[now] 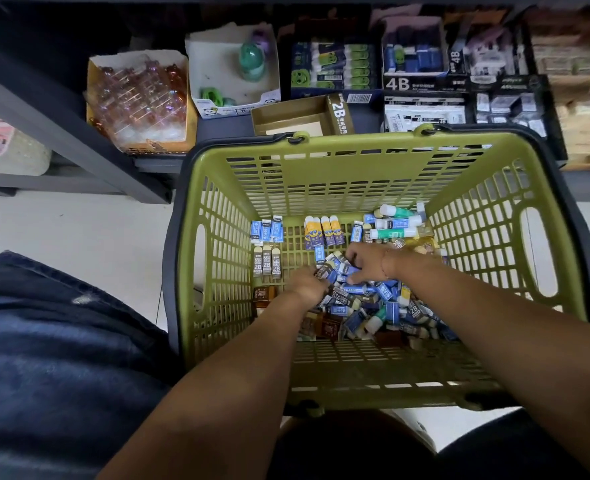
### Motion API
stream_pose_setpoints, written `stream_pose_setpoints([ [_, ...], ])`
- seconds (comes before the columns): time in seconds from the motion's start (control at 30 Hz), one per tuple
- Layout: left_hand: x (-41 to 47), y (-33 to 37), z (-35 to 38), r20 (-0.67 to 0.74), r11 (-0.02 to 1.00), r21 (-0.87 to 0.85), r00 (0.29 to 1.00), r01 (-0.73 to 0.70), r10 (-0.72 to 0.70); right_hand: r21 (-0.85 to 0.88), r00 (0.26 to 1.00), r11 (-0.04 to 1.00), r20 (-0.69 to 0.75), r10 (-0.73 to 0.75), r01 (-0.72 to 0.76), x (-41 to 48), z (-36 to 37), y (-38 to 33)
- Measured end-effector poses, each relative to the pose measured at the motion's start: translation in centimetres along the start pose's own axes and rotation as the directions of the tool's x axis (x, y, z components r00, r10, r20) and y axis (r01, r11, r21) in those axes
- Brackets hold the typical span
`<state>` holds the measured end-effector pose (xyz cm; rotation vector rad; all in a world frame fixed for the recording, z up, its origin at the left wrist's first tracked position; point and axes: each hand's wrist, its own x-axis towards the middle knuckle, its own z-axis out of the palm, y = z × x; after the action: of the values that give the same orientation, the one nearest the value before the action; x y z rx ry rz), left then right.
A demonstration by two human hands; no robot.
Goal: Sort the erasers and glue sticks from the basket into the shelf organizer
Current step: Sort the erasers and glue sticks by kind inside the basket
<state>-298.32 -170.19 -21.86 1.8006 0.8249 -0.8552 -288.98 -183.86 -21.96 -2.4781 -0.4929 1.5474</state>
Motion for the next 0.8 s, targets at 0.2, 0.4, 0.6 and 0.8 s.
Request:
stream_pose_setpoints([
  [0.2, -0.4, 0.1, -0.1, 0.052, 0.996, 0.089, 0.999, -0.013, 0.009, 0.155, 0.998, 0.988, -0.051, -0.022, 0.03, -0.2, 0.1, -0.5],
  [0.4, -0.7, -0.1, -0.3, 0.055, 1.0, 0.019, 0.998, 0.014, -0.015, 0.274, 0.995, 0.961, -0.084, 0.055, -0.03, 0.7, 1.2, -2.2],
  [0.6, -1.1, -0.8, -1.2, 0.05, 0.935, -0.325, 0.99, 0.138, -0.129, 0.133, 0.96, 0.965, -0.137, 0.245, -0.227, 1.9, 1.8, -3.7],
  [0.8, -1.0, -1.4, -4.0, -0.058, 0.637, -0.745, 0.932, 0.198, -0.357, -0.093, 0.948, 0.972, -0.256, 0.187, -0.217, 0.9, 2.3, -5.3],
])
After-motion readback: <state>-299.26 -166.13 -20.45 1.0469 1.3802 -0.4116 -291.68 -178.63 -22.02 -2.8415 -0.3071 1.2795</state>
